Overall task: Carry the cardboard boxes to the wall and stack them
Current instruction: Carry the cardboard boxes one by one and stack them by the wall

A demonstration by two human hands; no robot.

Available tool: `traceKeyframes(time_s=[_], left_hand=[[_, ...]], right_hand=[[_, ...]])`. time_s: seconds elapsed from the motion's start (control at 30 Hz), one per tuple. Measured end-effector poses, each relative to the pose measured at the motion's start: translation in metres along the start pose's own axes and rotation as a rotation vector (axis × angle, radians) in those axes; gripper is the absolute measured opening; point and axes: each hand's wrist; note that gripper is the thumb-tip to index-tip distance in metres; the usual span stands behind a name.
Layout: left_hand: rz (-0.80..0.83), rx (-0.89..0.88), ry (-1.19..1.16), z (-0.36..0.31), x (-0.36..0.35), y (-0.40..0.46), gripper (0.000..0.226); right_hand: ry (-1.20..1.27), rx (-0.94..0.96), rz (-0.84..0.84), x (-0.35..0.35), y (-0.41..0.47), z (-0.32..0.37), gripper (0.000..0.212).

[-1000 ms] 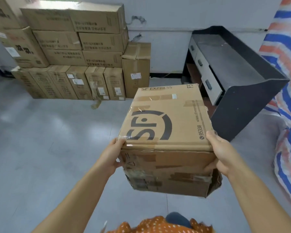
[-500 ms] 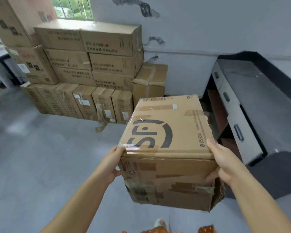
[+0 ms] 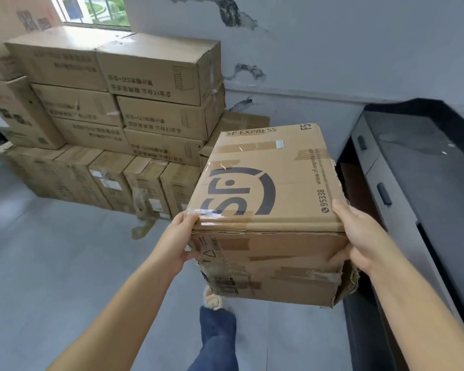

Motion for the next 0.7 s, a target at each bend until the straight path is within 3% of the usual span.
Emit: traceKeyframes(time_s=[0.37, 0.7], left_hand=[[0.101, -0.025, -0.023, -0.155, -0.033, 0.242, 0.015], [0.053, -0.069, 0.014, -0.255, -0.029, 0.403, 0.023]], right_hand=[[0.07, 0.093, -0.127, -0.035, 0.208, 0.137, 0.038], [0.088, 0.082, -0.074, -0.073, 0.371, 0.223, 0.041]])
Point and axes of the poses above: each hand's wrist, its own y-axis towards the middle knuckle, its own x-axis out of the back of the hand, z = x × y, and after that the axes turned 7 degrees about z, right-handed
